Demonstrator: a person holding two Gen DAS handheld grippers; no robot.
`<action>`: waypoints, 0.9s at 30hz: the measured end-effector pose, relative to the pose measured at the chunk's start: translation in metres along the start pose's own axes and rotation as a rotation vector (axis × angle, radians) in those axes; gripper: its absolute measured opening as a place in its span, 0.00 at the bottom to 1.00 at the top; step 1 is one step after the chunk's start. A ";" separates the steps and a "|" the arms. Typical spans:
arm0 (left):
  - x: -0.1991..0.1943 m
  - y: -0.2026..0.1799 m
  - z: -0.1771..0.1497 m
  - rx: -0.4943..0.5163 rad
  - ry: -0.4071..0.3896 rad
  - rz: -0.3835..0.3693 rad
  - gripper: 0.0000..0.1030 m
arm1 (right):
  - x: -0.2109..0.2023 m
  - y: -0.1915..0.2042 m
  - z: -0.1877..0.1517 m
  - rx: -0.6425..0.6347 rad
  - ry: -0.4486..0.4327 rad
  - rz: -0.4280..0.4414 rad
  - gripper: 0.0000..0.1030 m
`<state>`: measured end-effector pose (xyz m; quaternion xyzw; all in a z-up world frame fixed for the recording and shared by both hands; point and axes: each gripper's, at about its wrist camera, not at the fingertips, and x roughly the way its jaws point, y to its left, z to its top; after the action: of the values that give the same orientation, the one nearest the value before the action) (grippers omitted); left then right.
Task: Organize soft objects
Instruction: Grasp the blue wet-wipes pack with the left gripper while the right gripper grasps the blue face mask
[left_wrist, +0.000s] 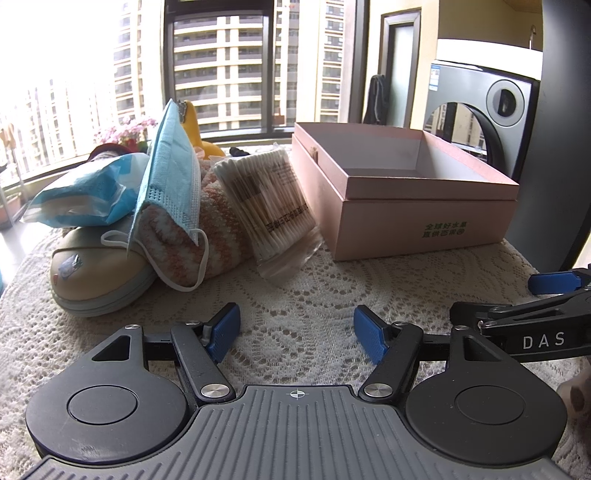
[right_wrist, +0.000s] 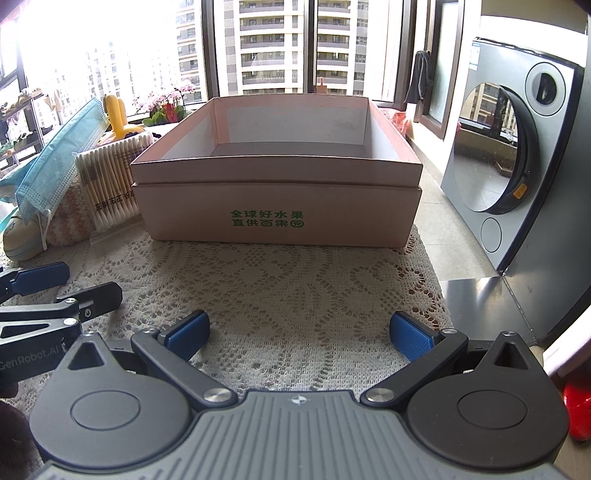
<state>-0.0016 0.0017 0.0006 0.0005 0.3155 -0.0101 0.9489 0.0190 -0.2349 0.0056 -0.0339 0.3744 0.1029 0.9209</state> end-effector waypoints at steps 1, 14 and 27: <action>-0.001 0.002 0.001 -0.004 -0.001 -0.013 0.70 | 0.001 0.000 0.002 0.003 0.010 -0.003 1.00; -0.063 0.117 0.064 -0.093 -0.229 0.071 0.69 | -0.013 0.034 0.025 -0.189 -0.052 0.098 1.00; 0.033 0.169 0.079 -0.192 -0.034 0.029 0.60 | -0.038 0.080 0.082 -0.250 -0.183 0.238 0.84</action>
<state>0.0754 0.1699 0.0437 -0.0860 0.2990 0.0339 0.9498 0.0309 -0.1512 0.0919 -0.0940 0.2747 0.2593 0.9211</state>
